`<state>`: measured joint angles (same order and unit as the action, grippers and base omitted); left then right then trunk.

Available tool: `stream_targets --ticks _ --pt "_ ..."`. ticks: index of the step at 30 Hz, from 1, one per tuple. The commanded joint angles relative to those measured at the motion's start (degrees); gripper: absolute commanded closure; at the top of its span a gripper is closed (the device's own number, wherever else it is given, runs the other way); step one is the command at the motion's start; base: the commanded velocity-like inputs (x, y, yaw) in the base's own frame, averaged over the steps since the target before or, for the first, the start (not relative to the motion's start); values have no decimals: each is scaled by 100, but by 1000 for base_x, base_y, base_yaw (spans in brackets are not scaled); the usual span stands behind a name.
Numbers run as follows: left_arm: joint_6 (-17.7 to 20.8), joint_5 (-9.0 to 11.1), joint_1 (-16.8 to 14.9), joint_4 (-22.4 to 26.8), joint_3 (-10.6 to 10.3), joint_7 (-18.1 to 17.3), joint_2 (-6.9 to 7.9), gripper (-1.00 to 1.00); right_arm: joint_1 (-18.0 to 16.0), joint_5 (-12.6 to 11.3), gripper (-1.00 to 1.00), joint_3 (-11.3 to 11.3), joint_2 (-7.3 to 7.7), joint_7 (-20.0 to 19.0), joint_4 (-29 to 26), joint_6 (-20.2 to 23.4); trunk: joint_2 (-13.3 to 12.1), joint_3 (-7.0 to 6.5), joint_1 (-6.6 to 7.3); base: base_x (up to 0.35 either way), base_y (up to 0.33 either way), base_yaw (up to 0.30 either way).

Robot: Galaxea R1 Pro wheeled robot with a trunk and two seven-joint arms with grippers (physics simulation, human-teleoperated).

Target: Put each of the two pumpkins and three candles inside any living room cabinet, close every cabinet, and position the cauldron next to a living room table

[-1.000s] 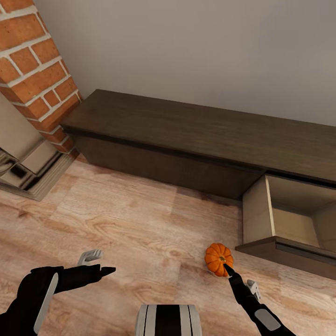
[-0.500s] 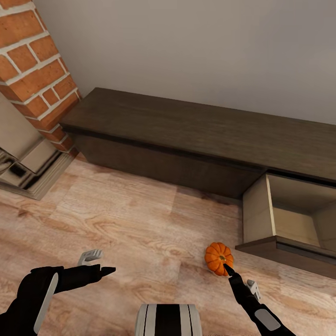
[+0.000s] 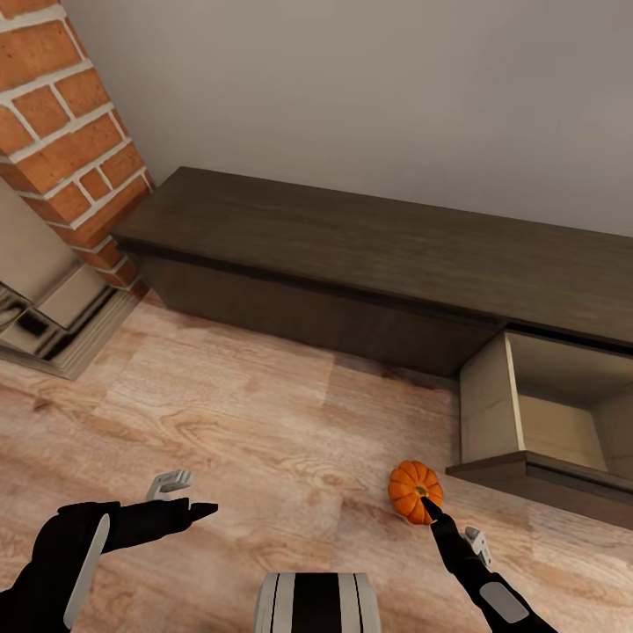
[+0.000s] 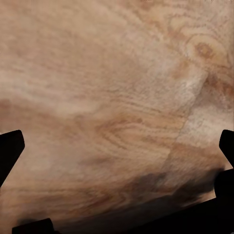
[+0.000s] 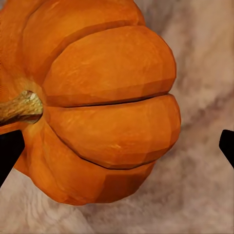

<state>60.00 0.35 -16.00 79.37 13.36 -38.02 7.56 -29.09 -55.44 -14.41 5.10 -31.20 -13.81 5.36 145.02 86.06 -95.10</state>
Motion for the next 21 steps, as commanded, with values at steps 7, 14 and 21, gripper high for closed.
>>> stream_targets --ticks 7,14,21 --pt "0 0 0 0 0 -2 0 -100 0 -2 -100 0 0 0 0 0 0 0 0 80 19 0" --pt "0 0 0 0 0 -2 0 -100 0 -2 -100 0 0 0 1 0 0 0 0 20 5 0" --pt "0 0 0 0 0 -2 0 -100 0 -2 -100 0 0 0 1 -27 0 0 0 1 0 0"
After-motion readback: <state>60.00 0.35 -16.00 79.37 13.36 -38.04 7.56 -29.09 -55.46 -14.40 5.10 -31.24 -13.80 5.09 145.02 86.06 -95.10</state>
